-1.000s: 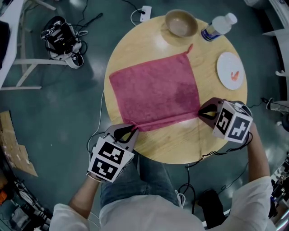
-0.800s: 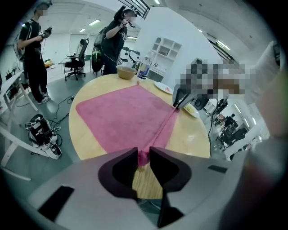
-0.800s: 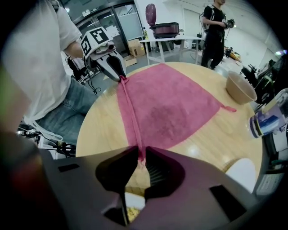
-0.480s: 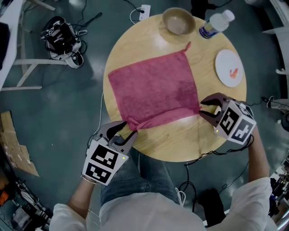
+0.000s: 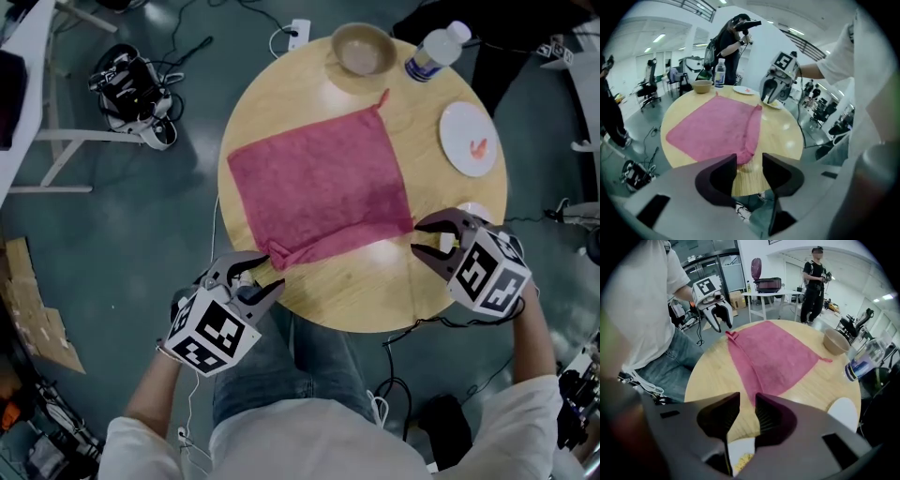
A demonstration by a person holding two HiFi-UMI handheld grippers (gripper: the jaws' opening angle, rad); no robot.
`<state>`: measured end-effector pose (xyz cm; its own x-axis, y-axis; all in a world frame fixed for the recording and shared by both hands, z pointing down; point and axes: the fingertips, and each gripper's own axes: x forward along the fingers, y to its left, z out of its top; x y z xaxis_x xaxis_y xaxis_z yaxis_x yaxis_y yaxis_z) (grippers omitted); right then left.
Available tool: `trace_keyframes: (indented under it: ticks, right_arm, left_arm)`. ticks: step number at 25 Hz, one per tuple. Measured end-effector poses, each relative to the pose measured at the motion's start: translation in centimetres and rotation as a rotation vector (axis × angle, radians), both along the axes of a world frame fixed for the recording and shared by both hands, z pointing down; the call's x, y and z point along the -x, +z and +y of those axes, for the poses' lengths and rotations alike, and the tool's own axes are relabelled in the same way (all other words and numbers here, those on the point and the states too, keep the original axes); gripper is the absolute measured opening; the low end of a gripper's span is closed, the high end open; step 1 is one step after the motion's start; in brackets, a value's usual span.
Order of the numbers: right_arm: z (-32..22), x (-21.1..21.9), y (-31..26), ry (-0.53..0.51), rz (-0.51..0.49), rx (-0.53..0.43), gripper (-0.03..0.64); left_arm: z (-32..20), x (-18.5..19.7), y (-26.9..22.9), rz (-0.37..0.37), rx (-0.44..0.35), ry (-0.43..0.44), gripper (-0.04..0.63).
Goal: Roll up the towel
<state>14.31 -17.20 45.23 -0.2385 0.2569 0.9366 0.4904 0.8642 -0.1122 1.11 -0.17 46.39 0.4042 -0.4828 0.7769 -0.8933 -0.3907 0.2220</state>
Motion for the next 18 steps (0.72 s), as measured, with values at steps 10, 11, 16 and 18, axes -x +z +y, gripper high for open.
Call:
trace_keyframes:
  ticks: [10,11,16,18]
  right_arm:
    - [1.1,-0.7,2.0,-0.011,0.027,-0.003,0.097]
    - [1.2,-0.6,2.1,-0.011,0.026,-0.003,0.097]
    - [1.3,-0.2,2.3,-0.012,0.018,-0.003,0.095]
    - [1.2,-0.2,2.4,-0.010,0.016,-0.002,0.094]
  left_arm:
    - [-1.7,0.1,0.8,-0.168,-0.058,0.554,0.178]
    - [-1.8,0.0,1.0,-0.175,-0.055,0.581,0.176]
    - [-2.0,-0.6,1.6,-0.175,-0.068,0.636,0.124]
    - [-1.8,-0.7,1.7,-0.162,-0.066,0.634,0.089]
